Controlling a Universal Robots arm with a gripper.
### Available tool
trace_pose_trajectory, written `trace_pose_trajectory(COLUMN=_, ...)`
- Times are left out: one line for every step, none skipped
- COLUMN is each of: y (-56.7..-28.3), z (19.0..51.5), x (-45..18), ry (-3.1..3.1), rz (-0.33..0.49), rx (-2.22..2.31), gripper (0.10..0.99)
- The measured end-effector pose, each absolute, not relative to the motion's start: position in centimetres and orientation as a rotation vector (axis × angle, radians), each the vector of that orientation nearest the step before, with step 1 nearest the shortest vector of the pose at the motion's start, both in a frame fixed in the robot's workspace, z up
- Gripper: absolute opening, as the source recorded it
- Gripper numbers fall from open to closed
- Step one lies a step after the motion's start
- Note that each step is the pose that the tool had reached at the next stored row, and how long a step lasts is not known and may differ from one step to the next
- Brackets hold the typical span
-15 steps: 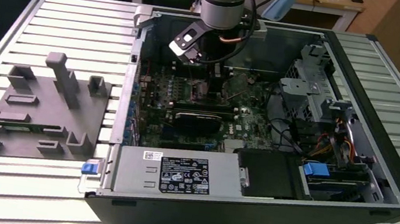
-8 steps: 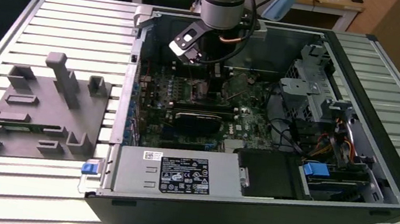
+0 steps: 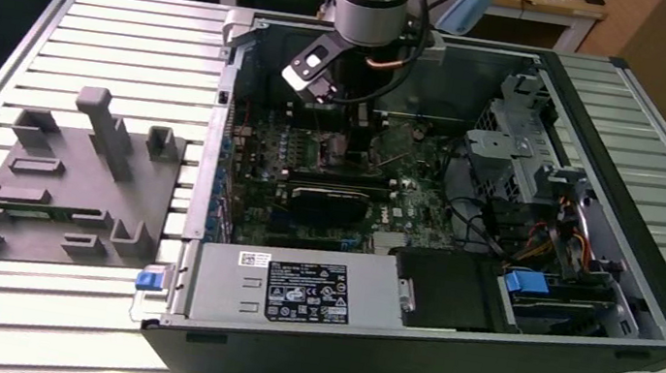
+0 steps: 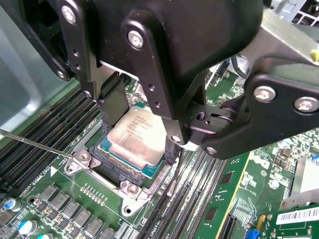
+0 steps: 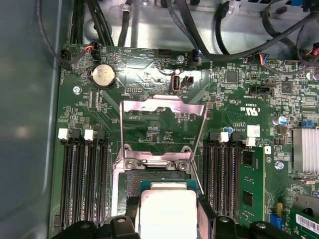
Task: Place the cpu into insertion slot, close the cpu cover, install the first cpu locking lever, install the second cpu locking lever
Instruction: 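Place the cpu into insertion slot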
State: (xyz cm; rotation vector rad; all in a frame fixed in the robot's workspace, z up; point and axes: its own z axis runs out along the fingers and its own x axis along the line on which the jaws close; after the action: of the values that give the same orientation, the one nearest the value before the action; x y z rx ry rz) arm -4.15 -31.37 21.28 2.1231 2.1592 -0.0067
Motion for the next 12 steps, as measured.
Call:
trace_pose_trajectory(y=-31.34, z=21.28, x=-4.15, ry=2.164, rz=-0.006, rx=2.118, gripper=0.541)
trace_pose_trajectory(y=-31.29, z=21.28, x=-4.15, ry=2.168, rz=-0.006, rx=2.114, gripper=0.541)
trace_pose_trajectory(y=-31.24, z=21.27, x=-4.15, ry=2.17, rz=-0.006, rx=2.112, gripper=0.541)
trace_pose_trajectory(y=-31.22, z=21.24, x=-4.15, ry=2.17, rz=-0.005, rx=2.112, gripper=0.541)
trace_pose_trajectory(y=-31.22, z=21.2, x=-4.15, ry=2.17, rz=-0.005, rx=2.112, gripper=0.541)
trace_pose_trajectory(y=-31.21, z=21.14, x=-4.16, ry=2.17, rz=-0.006, rx=2.112, gripper=0.541)
trace_pose_trajectory(y=-31.18, z=21.08, x=-4.16, ry=2.17, rz=-0.006, rx=2.112, gripper=0.541)
trace_pose_trajectory(y=-31.14, z=21.04, x=-4.16, ry=2.17, rz=-0.006, rx=2.112, gripper=0.541)
trace_pose_trajectory(y=-31.08, z=20.99, x=-4.17, ry=2.17, rz=-0.006, rx=2.112, gripper=0.541)
trace_pose_trajectory(y=-31.03, z=20.95, x=-4.18, ry=2.17, rz=-0.006, rx=2.112, gripper=0.541)
trace_pose_trajectory(y=-30.98, z=20.93, x=-4.19, ry=2.17, rz=-0.006, rx=2.112, gripper=0.541)
trace_pose_trajectory(y=-30.95, z=20.91, x=-4.22, ry=2.17, rz=-0.005, rx=2.113, gripper=0.541)
